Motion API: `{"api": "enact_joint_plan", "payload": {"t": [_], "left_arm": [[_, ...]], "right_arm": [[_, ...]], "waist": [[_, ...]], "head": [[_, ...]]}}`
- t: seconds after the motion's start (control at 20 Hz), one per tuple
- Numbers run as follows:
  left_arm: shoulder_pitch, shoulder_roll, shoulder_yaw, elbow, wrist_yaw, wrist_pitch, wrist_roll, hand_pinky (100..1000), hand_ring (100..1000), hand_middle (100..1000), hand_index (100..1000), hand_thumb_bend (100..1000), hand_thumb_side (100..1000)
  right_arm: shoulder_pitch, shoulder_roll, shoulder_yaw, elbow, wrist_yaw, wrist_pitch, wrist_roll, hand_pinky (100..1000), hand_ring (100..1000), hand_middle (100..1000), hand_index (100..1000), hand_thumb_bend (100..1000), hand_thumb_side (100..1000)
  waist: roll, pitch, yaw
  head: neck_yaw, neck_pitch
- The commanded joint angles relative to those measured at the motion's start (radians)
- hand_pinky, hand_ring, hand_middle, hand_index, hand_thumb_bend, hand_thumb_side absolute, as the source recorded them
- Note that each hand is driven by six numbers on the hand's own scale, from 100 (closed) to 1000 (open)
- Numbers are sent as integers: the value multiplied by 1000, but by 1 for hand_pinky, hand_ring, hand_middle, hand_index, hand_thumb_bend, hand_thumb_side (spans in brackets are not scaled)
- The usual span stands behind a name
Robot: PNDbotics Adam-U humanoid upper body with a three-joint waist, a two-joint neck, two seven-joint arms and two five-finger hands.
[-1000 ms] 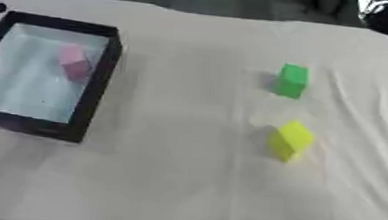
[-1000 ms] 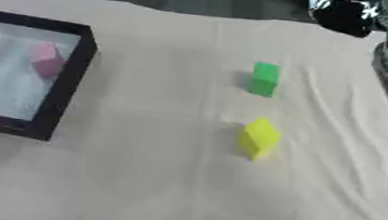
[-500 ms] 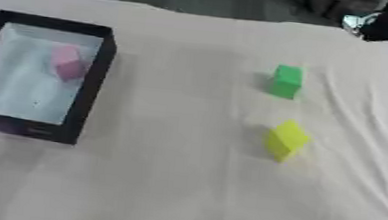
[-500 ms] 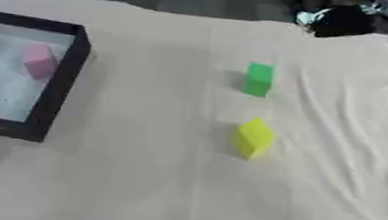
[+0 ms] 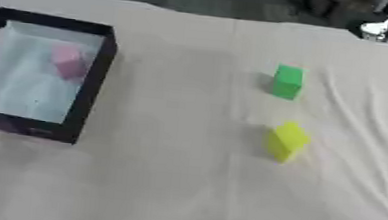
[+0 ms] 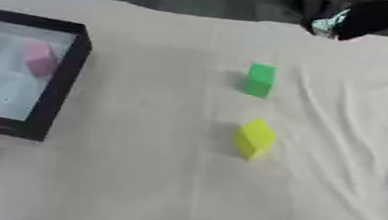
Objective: Pick up the objects with one hand, pass them to the other hand, and then place them into the box on the other side of the table.
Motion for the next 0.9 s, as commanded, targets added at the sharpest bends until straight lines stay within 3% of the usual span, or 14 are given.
{"api": "enact_joint_plan", "payload": {"t": [0.05,0.4,0.9], "left_arm": [[-7,10,17,-17,-16,-19,-24,735,795,812,868,250,646],[2,7,23,-17,-47,-47,-16,735,804,831,896,230,674],[1,-4,21,-21,-48,-51,-3,735,802,828,892,218,682]], "right_arm": [[-21,-52,0,-48,-4,-19,47,876,860,837,868,464,408],[-26,-61,58,-105,-25,-33,128,873,857,849,886,463,423],[-43,-43,156,-83,-71,-56,177,871,854,851,881,459,434]], "waist": [[-9,-27,0],[-8,-27,-1],[-8,-25,3]], "head": [[-6,-2],[-10,4],[-21,-4]]}}
